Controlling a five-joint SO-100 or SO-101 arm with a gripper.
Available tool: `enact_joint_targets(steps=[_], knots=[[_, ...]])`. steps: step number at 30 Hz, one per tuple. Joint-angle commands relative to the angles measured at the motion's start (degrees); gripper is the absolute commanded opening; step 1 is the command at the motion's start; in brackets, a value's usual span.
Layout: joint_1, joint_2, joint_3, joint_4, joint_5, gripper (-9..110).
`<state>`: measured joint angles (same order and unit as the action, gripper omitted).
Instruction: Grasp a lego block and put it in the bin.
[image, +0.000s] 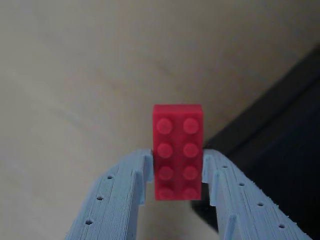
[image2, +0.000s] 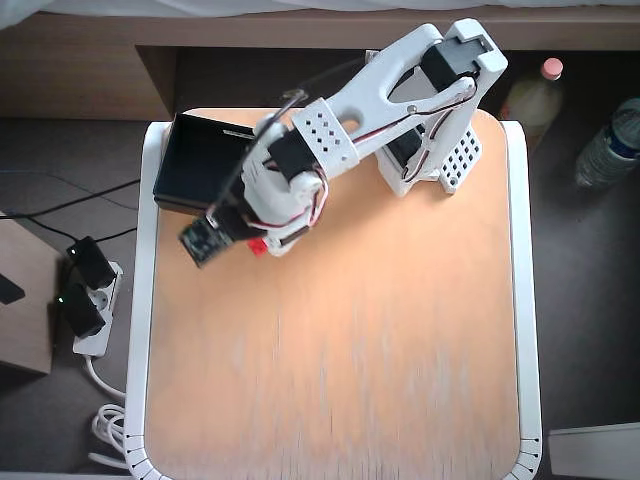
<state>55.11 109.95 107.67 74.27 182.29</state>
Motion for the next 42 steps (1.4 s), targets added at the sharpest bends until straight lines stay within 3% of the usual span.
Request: enact_joint_targets(steps=[1,21,42], knots=[[4.7,4.6,-8.3,1.1,-0.4,0],[19.3,4.5,-8.0,1.2,0.1,1],[23.0,3.7,-4.7,0.9,0.7,1]])
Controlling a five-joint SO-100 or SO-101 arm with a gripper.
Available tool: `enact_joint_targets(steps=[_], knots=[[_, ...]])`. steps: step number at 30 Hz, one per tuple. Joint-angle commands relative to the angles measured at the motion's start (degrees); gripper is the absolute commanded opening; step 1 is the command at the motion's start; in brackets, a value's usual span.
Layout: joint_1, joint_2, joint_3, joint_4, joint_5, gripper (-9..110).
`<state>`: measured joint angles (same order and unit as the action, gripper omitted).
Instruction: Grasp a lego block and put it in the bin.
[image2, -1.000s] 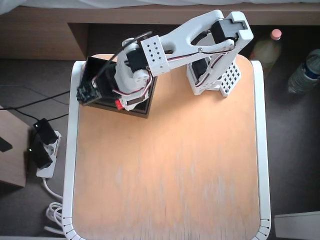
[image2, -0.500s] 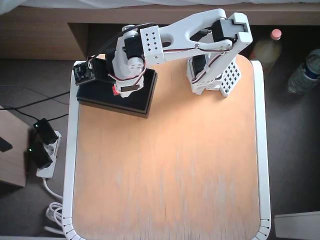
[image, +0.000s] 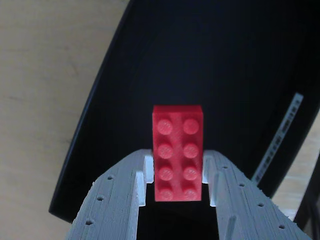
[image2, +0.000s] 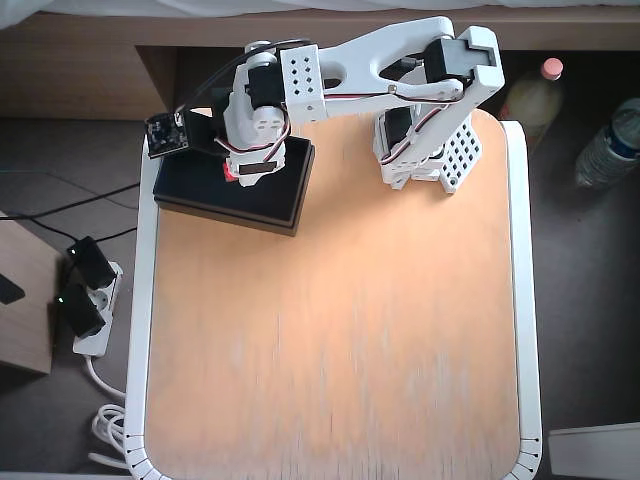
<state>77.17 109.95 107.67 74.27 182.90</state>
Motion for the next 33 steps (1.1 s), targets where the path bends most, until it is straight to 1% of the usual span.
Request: enact_joint_targets(steps=[1,10,17,25,33], knots=[[1.0,3.7,-4.7,0.9,0.2,1],[1.0,3.2,-2.8,-0.2,0.6,4],[1.0,3.2,-1.3,-3.3,0.5,11],[0.5,3.6,-1.3,-3.9,0.2,12],[-5.1,8.5,-1.3,-5.7,-2.0,12]])
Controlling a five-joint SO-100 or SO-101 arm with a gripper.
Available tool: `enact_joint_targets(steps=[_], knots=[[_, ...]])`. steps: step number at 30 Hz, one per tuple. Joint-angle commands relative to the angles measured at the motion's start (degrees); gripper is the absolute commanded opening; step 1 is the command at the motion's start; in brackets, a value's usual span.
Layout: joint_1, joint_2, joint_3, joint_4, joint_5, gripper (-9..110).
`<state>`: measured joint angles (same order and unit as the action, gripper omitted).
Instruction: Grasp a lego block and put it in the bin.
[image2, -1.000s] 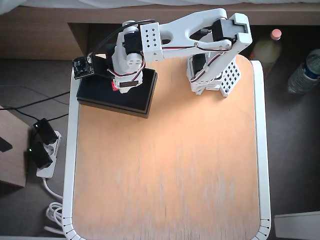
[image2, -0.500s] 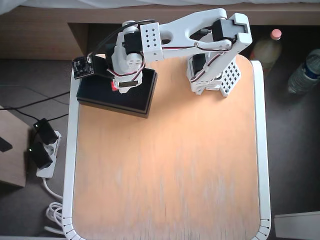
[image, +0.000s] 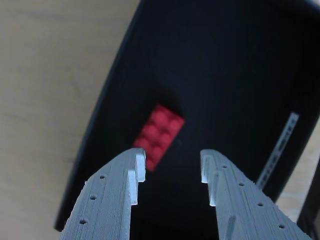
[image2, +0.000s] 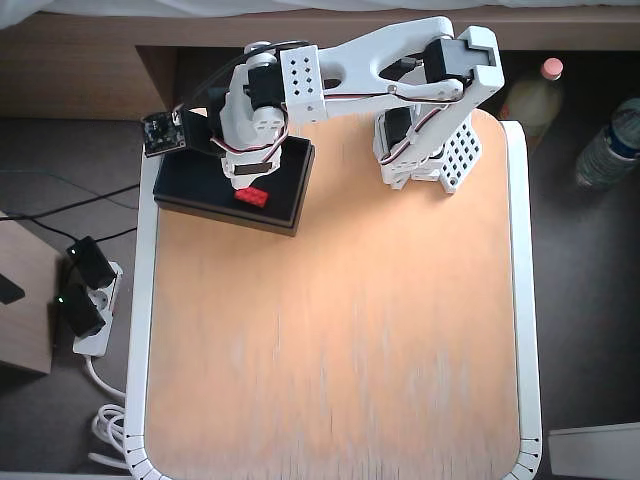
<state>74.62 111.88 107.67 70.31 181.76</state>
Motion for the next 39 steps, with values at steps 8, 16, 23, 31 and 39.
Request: enact_joint_targets(steps=[8,16,23,31,39], knots=[[-14.2,13.7,-1.3,-1.7,-3.3,12],[-27.4,20.8,-1.3,-1.5,-6.9,12],[-41.3,29.1,1.6,-1.5,-8.6,12],[-53.1,42.6,15.4,-1.6,-7.3,12],[-62.6,56.5,30.6,-1.7,-5.9,12]])
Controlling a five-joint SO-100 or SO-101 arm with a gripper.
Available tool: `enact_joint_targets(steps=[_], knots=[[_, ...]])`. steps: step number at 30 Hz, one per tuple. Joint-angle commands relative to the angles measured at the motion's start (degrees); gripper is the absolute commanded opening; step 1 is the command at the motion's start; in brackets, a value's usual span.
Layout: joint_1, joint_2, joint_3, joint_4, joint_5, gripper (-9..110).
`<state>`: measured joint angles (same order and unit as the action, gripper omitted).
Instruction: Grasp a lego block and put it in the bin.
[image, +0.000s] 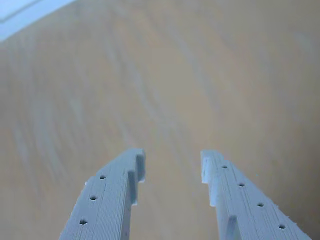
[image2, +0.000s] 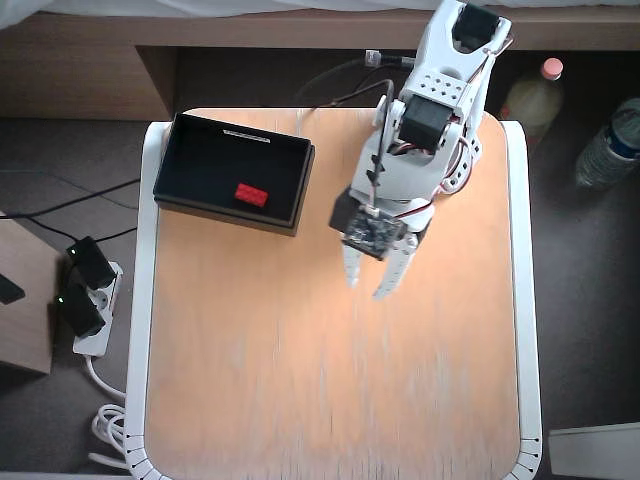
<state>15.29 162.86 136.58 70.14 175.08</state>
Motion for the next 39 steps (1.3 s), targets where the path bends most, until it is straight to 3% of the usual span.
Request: enact_joint_targets(steps=[1,21,39], knots=[[-4.1,6.8,3.1,-1.5,1.0,12],[-15.4,20.7,23.3,-1.6,1.7,11],[-16.5,25.9,40.8,-1.5,-0.5,0]])
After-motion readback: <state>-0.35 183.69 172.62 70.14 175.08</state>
